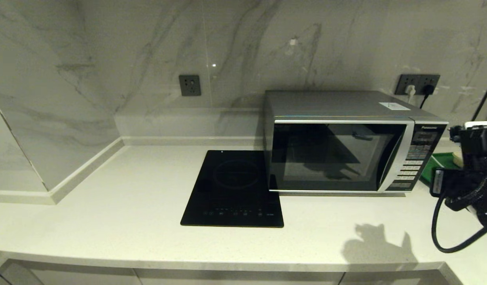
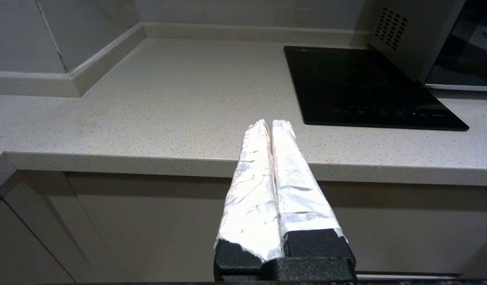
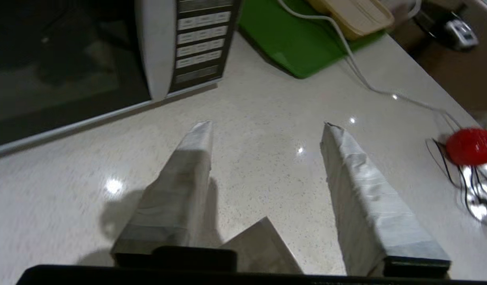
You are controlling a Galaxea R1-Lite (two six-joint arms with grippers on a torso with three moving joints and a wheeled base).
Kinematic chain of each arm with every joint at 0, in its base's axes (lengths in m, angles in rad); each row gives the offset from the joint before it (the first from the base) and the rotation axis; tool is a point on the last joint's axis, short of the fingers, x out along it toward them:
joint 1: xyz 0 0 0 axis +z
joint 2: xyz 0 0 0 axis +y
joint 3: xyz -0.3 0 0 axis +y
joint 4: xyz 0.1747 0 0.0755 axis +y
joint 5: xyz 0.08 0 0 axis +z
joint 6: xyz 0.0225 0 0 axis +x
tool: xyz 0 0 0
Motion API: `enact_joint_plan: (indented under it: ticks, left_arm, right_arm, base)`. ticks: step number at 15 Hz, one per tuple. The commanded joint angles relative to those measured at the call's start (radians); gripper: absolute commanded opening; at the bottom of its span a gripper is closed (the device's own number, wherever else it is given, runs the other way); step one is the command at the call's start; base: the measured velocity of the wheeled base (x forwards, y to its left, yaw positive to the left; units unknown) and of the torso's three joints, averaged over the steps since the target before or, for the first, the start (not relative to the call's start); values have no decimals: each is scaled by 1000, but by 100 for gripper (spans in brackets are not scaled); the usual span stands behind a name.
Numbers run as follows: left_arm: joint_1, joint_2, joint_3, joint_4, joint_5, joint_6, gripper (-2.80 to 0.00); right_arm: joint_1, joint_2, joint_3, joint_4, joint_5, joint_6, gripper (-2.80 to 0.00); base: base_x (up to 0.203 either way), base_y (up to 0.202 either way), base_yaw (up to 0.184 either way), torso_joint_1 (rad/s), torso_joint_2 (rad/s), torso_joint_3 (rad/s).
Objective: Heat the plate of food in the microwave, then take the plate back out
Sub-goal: Open the microwave oven
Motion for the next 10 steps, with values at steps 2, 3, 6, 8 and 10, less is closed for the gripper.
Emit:
enact_joint_plan:
  ticks: [2,3,6,8,10]
  left_arm:
    - [1,0,0,-1,0,-1,-280]
    - [1,0,0,-1,0,-1,-280]
    - [1,-1,0,-1,0,-1,-280]
    - [1,-2,0,-1,0,-1,-280]
    - [-1,-1,0,-1,0,-1,-280]
  right_arm:
    - [4,99,-10,-5,-106,110,0]
    - [4,125,-16,-7,-125,131,0]
    - [5,244,-63,-24,-172,211,0]
    - [13,330,-122,-33,-187,240,0]
    - [20,418,-194,-35,-215,249,0]
  base:
    - [0,0,0,0,0,0]
    - [0,0,0,0,0,0]
    - [0,0,0,0,0,0]
    - [0,0,0,0,0,0]
    - [0,0,0,0,0,0]
